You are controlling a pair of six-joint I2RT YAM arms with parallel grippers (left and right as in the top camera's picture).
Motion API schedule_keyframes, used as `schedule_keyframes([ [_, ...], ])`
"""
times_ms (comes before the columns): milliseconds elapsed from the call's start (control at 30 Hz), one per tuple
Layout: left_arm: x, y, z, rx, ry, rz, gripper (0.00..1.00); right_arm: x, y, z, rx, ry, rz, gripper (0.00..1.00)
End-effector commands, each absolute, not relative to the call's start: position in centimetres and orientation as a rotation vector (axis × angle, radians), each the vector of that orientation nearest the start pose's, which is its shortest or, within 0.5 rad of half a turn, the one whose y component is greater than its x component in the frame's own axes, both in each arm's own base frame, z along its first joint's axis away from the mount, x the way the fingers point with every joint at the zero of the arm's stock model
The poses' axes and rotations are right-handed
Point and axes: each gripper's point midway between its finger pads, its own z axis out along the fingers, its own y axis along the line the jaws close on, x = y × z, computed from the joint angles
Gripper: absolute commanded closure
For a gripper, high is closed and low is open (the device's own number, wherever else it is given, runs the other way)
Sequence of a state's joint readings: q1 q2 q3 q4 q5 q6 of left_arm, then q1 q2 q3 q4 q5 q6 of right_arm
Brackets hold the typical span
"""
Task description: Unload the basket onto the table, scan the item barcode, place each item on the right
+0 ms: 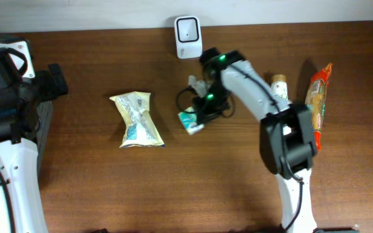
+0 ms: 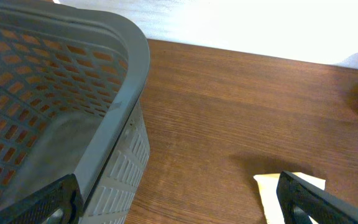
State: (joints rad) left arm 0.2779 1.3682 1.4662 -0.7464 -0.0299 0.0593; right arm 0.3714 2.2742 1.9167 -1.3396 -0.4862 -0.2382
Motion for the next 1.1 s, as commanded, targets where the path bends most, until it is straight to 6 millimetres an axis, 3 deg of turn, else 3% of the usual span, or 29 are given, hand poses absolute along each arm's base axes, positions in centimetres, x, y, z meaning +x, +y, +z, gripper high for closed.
schedule_keyframes([
  [0,38.2,11.4,31.6,-0.266,2.189,0.208,0.01,35.1,22.5,9.4,-1.446,2.617,1.001,0.96],
  [300,38.2,11.4,31.6,-0.266,2.189,0.208,0.01,34.8,23.7,9.5,-1.522,2.508,1.068,0.96],
  [433,38.2,11.4,31.6,-0.266,2.189,0.208,0.01,37.6,23.0,8.5,-1.115,2.774,0.955,0.96],
  [500,38.2,11.4,31.6,-0.266,2.189,0.208,0.01,39.6,20.3,6.8,-0.772,2.991,0.661,0.96],
  [567,38.2,11.4,31.6,-0.266,2.189,0.208,0.01,41.2,16.9,5.7,-0.532,3.084,0.292,0.96],
  [600,38.2,11.4,31.6,-0.266,2.189,0.208,0.01,41.6,15.6,5.4,-0.451,3.093,0.137,0.96],
  [667,38.2,11.4,31.6,-0.266,2.189,0.208,0.01,42.4,12.0,5.9,-0.232,3.034,-0.366,0.96],
  [733,38.2,11.4,31.6,-0.266,2.189,0.208,0.01,42.1,9.8,8.1,-0.118,2.868,-0.799,0.96],
  [833,38.2,11.4,31.6,-0.266,2.189,0.208,0.01,41.5,10.7,9.8,-0.199,2.734,-1.001,0.96],
  [900,38.2,11.4,31.6,-0.266,2.189,0.208,0.01,41.1,12.0,10.1,-0.22,2.693,-1.019,0.96],
  [1067,38.2,11.4,31.6,-0.266,2.189,0.208,0.01,40.6,12.5,7.2,-0.23,2.704,-1.074,0.96],
])
